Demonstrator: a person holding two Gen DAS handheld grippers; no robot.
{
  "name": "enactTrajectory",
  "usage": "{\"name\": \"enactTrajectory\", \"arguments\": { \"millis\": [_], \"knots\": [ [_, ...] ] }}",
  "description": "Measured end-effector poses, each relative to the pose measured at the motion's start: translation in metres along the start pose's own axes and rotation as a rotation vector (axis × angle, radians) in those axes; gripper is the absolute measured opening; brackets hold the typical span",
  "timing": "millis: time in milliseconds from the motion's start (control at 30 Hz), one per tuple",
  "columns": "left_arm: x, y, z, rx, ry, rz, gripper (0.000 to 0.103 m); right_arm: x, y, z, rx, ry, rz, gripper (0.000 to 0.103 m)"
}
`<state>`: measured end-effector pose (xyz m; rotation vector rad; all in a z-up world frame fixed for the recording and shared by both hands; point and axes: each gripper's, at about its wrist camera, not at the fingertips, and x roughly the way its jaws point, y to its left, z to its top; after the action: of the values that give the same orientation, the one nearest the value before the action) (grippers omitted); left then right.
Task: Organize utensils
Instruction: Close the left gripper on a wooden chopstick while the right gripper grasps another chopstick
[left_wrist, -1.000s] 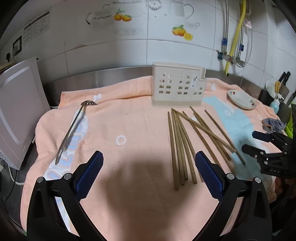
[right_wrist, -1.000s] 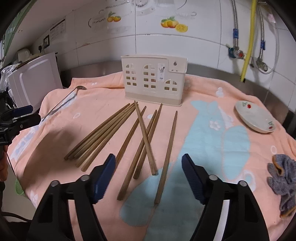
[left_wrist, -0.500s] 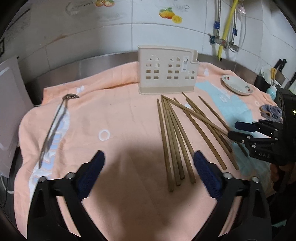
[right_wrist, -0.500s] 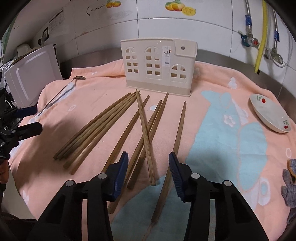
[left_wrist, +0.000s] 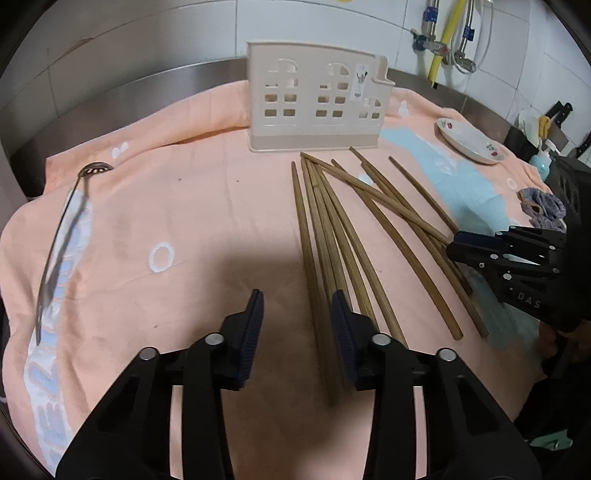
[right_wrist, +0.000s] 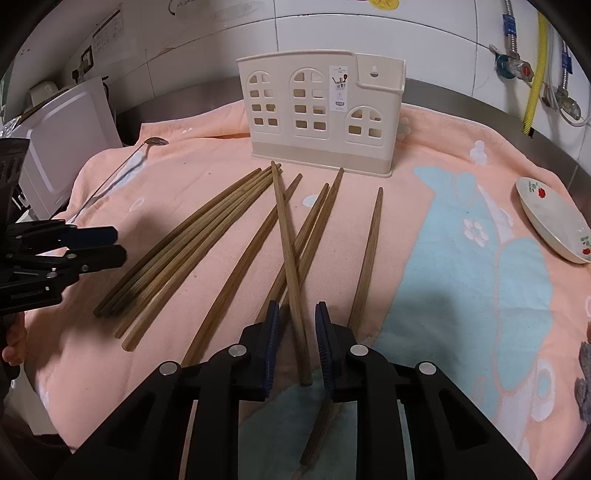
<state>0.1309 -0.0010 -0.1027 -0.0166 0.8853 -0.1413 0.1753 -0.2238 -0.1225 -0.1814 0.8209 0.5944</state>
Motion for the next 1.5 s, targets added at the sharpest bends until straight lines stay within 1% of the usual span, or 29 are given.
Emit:
{"name": "enactTrajectory", "arguments": {
  "millis": [133, 233, 333, 567, 800, 967, 1033, 1133, 1233, 1367, 1500],
  "knots": [
    [0.011, -0.002, 0.004, 0.003, 0.019, -0.013, 0.024, 0.001, 0.0, 0.002, -0.004, 0.002, 0.001, 0.016],
    [0.016, -0.004, 0.006, 0.013, 0.032, -0.021, 0.02, 0.002, 0.0, 0.002, -0.006, 0.006, -0.002, 0.008],
    [0.022, -0.005, 0.007, 0.017, 0.046, -0.024, 0.016, 0.003, 0.0, 0.003, -0.006, 0.008, -0.004, 0.008],
    [0.031, -0.004, 0.009, 0.018, 0.06, -0.026, 0.014, 0.004, 0.0, 0.002, 0.0, 0.008, -0.004, 0.008],
    [0.034, -0.01, 0.01, 0.036, 0.056, 0.015, 0.014, 0.006, -0.002, 0.002, 0.002, 0.017, -0.011, 0.008],
    [0.036, -0.011, 0.012, 0.037, 0.048, 0.026, 0.014, 0.01, -0.003, 0.003, 0.001, 0.034, -0.015, 0.008],
    [0.036, -0.012, 0.012, 0.041, 0.046, 0.028, 0.012, 0.009, -0.002, 0.002, -0.001, 0.031, -0.018, 0.008],
    [0.034, -0.011, 0.012, 0.032, 0.046, 0.018, 0.007, 0.006, -0.001, 0.001, 0.004, 0.021, -0.018, 0.007],
    [0.031, -0.008, 0.012, 0.027, 0.043, 0.017, 0.006, -0.001, 0.002, 0.002, 0.003, 0.001, -0.022, 0.007],
    [0.02, -0.005, 0.014, 0.024, 0.02, 0.021, 0.006, -0.014, 0.004, 0.006, 0.004, -0.036, -0.03, 0.007],
    [0.006, -0.002, 0.018, 0.02, -0.013, 0.024, 0.006, -0.035, 0.007, 0.015, 0.009, -0.098, -0.035, 0.007]
  ]
}}
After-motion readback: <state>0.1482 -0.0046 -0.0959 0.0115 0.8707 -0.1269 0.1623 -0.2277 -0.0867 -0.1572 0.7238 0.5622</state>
